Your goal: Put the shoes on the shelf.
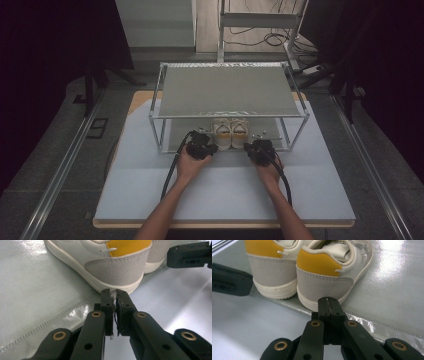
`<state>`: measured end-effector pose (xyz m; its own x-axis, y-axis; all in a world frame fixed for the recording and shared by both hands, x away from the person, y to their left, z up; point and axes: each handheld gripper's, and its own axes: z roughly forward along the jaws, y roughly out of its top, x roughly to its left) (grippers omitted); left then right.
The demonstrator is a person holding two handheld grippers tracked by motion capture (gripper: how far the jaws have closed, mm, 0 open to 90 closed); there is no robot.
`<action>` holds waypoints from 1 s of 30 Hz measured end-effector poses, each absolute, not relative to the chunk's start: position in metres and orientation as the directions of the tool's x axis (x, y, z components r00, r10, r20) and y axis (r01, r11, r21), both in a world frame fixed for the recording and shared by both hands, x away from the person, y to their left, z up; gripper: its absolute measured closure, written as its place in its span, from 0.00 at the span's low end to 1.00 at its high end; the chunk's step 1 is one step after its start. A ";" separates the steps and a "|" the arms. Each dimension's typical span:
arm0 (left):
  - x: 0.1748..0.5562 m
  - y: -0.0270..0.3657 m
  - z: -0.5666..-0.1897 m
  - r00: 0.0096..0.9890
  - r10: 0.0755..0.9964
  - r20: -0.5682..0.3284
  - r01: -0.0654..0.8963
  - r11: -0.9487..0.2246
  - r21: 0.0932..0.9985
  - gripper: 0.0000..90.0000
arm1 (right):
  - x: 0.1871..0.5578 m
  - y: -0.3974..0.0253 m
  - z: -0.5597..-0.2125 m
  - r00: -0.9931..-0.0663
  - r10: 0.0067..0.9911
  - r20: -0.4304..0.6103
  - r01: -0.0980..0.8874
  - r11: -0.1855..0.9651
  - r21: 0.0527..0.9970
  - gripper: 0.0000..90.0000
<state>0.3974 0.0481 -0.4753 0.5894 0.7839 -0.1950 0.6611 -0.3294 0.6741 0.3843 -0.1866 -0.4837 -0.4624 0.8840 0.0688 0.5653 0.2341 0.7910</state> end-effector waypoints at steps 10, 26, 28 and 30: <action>0.415 0.050 -0.480 0.542 0.812 -0.216 0.704 -0.298 0.645 0.94 | 0.386 -0.185 -0.487 -0.467 0.881 0.077 0.574 0.236 0.784 1.00; 0.424 0.048 -0.481 0.588 0.801 -0.115 0.651 -0.384 0.655 0.95 | 0.395 -0.189 -0.490 -0.426 0.900 0.093 0.587 0.197 0.785 1.00; 0.418 0.040 -0.483 0.531 0.817 -0.224 0.713 -0.288 0.640 0.95 | 0.397 -0.189 -0.490 -0.422 0.901 0.100 0.592 0.191 0.783 1.00; 0.418 0.040 -0.483 0.529 0.818 -0.225 0.714 -0.286 0.639 0.95 | 0.399 -0.187 -0.490 -0.422 0.901 0.096 0.594 0.195 0.781 1.00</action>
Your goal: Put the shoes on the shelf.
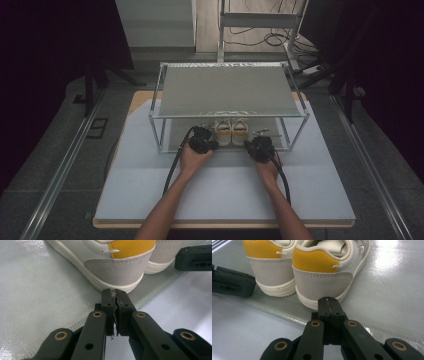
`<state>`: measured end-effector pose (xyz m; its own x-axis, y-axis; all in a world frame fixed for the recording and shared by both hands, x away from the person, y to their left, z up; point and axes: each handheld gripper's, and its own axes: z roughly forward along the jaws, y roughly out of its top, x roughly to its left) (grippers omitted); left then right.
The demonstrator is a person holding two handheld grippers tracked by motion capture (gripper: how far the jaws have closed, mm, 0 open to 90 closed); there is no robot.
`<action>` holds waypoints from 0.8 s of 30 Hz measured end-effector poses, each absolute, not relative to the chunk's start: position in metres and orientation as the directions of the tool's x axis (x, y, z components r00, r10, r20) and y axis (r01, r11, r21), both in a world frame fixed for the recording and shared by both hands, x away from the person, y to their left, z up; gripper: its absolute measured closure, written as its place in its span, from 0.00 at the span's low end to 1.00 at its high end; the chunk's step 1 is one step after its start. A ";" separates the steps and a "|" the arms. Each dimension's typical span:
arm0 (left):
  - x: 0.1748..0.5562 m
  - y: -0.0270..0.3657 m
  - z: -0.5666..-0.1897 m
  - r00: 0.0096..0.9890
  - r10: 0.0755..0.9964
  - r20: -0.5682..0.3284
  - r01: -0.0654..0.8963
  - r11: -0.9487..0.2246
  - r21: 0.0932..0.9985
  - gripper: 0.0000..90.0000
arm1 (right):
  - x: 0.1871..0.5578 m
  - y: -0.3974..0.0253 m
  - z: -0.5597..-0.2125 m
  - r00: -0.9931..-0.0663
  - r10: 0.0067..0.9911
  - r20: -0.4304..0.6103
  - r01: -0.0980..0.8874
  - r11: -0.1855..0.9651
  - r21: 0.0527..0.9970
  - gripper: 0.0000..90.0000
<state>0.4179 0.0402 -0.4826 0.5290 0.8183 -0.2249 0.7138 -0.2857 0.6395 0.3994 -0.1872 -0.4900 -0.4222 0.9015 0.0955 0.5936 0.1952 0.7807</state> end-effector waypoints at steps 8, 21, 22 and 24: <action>0.417 0.042 -0.483 0.542 0.811 -0.221 0.704 -0.294 0.646 0.91 | 0.399 -0.186 -0.490 -0.417 0.905 0.083 0.594 0.202 0.779 0.99; 0.388 0.055 -0.458 0.613 0.775 -0.156 0.598 -0.326 0.732 0.59 | 0.374 -0.192 -0.473 -0.484 0.871 0.086 0.530 0.214 0.821 0.84; 0.386 0.055 -0.457 0.617 0.772 -0.152 0.593 -0.329 0.735 0.58 | 0.372 -0.193 -0.472 -0.493 0.865 0.093 0.526 0.211 0.824 0.82; 0.381 0.056 -0.453 0.624 0.767 -0.147 0.586 -0.335 0.738 0.56 | 0.369 -0.194 -0.469 -0.510 0.855 0.093 0.516 0.218 0.828 0.78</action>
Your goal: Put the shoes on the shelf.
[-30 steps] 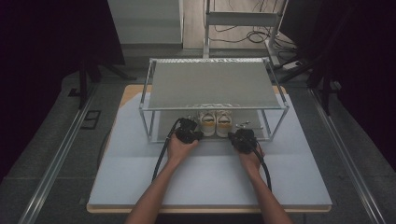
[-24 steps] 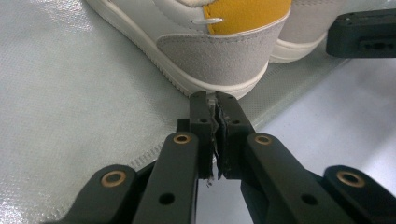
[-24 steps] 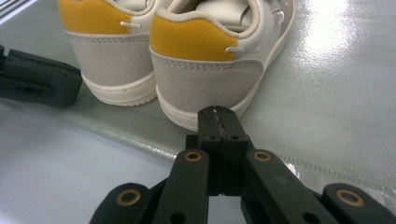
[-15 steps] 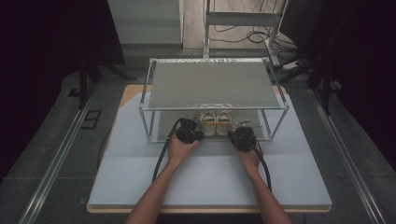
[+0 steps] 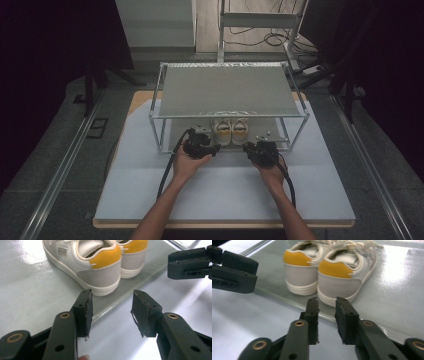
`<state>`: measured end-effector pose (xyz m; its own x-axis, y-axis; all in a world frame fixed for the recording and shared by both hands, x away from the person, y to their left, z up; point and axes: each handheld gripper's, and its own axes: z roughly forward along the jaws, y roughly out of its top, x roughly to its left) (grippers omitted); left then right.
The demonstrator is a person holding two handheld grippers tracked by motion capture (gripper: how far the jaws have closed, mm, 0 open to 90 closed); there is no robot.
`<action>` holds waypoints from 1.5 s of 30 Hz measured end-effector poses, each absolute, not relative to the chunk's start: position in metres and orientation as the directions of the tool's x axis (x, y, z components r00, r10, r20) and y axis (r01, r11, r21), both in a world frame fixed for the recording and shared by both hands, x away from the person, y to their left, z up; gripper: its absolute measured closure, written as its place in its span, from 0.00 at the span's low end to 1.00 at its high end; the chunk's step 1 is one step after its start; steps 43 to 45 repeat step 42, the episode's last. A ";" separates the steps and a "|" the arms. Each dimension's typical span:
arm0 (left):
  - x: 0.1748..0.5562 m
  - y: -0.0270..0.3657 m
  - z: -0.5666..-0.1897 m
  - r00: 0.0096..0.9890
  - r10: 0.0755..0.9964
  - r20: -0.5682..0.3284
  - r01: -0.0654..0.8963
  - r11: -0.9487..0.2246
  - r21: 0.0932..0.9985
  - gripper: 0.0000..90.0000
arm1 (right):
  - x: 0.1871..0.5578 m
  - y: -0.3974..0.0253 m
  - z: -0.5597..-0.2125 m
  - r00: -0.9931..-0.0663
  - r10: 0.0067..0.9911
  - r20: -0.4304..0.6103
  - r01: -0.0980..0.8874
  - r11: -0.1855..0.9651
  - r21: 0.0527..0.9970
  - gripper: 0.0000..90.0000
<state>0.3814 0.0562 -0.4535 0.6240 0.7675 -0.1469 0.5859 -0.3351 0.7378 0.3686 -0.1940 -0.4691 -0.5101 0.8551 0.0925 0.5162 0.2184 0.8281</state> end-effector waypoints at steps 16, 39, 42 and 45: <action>0.327 0.087 -0.460 0.648 0.748 -0.146 0.559 -0.337 0.757 0.50 | 0.326 -0.231 -0.465 -0.588 0.802 0.105 0.476 0.238 0.847 0.66; 0.281 0.147 -0.483 0.590 0.789 -0.171 0.606 -0.293 0.739 0.46 | 0.284 -0.285 -0.485 -0.537 0.835 0.122 0.514 0.209 0.832 0.61; 0.280 0.147 -0.483 0.592 0.790 -0.157 0.601 -0.304 0.739 0.44 | 0.284 -0.286 -0.483 -0.529 0.841 0.118 0.504 0.200 0.840 0.56; 0.280 0.147 -0.483 0.592 0.790 -0.157 0.601 -0.304 0.739 0.44 | 0.284 -0.286 -0.483 -0.529 0.841 0.118 0.504 0.200 0.840 0.56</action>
